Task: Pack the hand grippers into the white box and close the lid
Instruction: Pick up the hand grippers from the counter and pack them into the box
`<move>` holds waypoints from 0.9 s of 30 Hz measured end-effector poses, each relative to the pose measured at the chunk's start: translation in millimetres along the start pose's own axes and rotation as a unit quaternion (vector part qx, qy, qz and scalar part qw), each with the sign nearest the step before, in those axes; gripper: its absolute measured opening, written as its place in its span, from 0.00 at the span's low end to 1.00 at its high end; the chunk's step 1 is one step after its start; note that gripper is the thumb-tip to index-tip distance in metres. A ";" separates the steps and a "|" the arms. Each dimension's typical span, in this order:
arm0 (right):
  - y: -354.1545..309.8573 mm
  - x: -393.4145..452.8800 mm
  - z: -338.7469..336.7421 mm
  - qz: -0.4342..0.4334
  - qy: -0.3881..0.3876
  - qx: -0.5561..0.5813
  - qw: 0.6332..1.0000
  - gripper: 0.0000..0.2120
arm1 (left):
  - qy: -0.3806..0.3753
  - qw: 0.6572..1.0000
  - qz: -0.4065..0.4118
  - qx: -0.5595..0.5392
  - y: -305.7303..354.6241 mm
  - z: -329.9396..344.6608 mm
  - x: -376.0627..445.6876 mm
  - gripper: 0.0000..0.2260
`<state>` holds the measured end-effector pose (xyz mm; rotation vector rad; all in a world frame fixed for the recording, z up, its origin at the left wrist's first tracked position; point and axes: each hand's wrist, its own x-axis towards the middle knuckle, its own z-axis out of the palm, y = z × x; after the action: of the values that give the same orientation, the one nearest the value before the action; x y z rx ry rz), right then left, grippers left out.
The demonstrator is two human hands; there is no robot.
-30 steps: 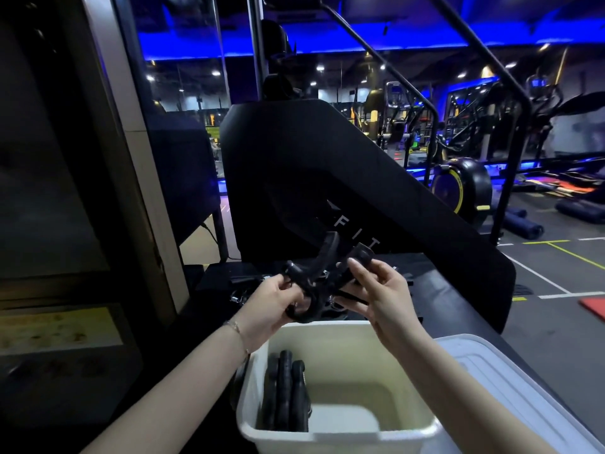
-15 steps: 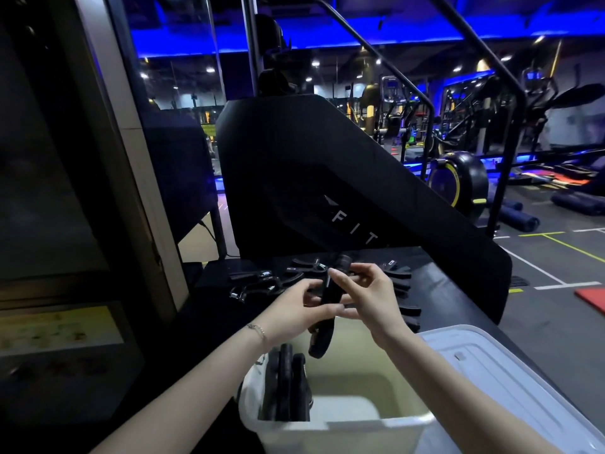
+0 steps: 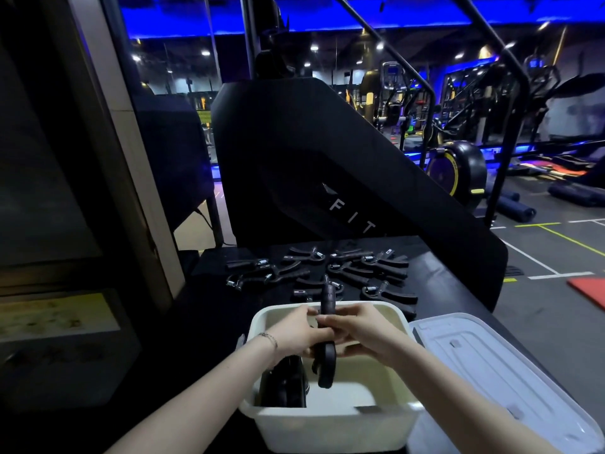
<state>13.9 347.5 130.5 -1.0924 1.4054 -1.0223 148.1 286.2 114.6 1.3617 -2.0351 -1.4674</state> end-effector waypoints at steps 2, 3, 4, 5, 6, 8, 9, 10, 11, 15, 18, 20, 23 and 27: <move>6.7 5.1 2.1 0.002 0.004 -0.017 1.000 0.07 | -0.032 0.997 0.012 0.063 -5.2 -5.5 -0.8 0.25; 10.1 8.1 2.9 0.005 0.006 -0.036 0.999 0.07 | -0.041 0.994 0.029 0.097 -6.9 -9.8 -1.4 0.28; 13.5 11.0 3.8 0.012 0.008 -0.061 0.998 0.08 | -0.043 0.991 0.044 0.116 -10.5 -15.0 -0.4 0.30; 17.1 13.6 4.8 0.022 0.009 -0.092 0.996 0.08 | -0.039 0.991 0.056 0.117 -13.8 -20.7 0.0 0.33; 20.6 15.8 6.4 0.033 0.009 -0.122 0.992 0.10 | -0.030 0.991 0.062 0.111 -16.3 -26.9 0.3 0.35; 28.1 20.4 11.0 0.052 0.005 -0.165 0.985 0.13 | -0.002 0.990 0.071 0.124 -20.0 -40.4 -0.7 0.32; 31.6 22.6 13.8 0.063 -0.001 -0.175 0.983 0.14 | 0.012 0.988 0.078 0.134 -22.0 -46.2 -1.1 0.29; 34.5 24.5 16.3 0.075 -0.009 -0.182 0.980 0.14 | 0.023 0.986 0.087 0.140 -24.1 -51.1 -1.4 0.25; 36.9 26.7 18.5 0.085 -0.019 -0.188 0.978 0.14 | 0.033 0.984 0.099 0.145 -25.1 -54.8 -2.7 0.23; 41.7 35.0 23.2 0.110 -0.067 -0.210 0.969 0.11 | 0.069 0.971 0.137 0.184 -33.6 -61.5 -3.7 0.19; 43.3 39.8 25.2 0.121 -0.088 -0.216 0.965 0.10 | 0.076 0.961 0.166 0.209 -36.3 -64.7 -3.3 0.17; 43.8 43.5 25.6 0.128 -0.095 -0.215 0.964 0.10 | 0.077 0.958 0.176 0.215 -38.4 -66.1 -1.2 0.15; 43.3 49.5 25.6 0.140 -0.103 -0.219 0.960 0.12 | 0.083 0.958 0.183 0.206 -40.7 -68.8 3.6 0.13; 46.7 58.1 24.9 0.160 -0.096 -0.213 0.959 0.19 | 0.090 0.959 0.191 0.190 -41.4 -72.5 12.6 0.10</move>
<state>31.6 300.6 69.9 -1.1817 1.6166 -0.3766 212.7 232.2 107.7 1.0878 -2.3668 -0.7907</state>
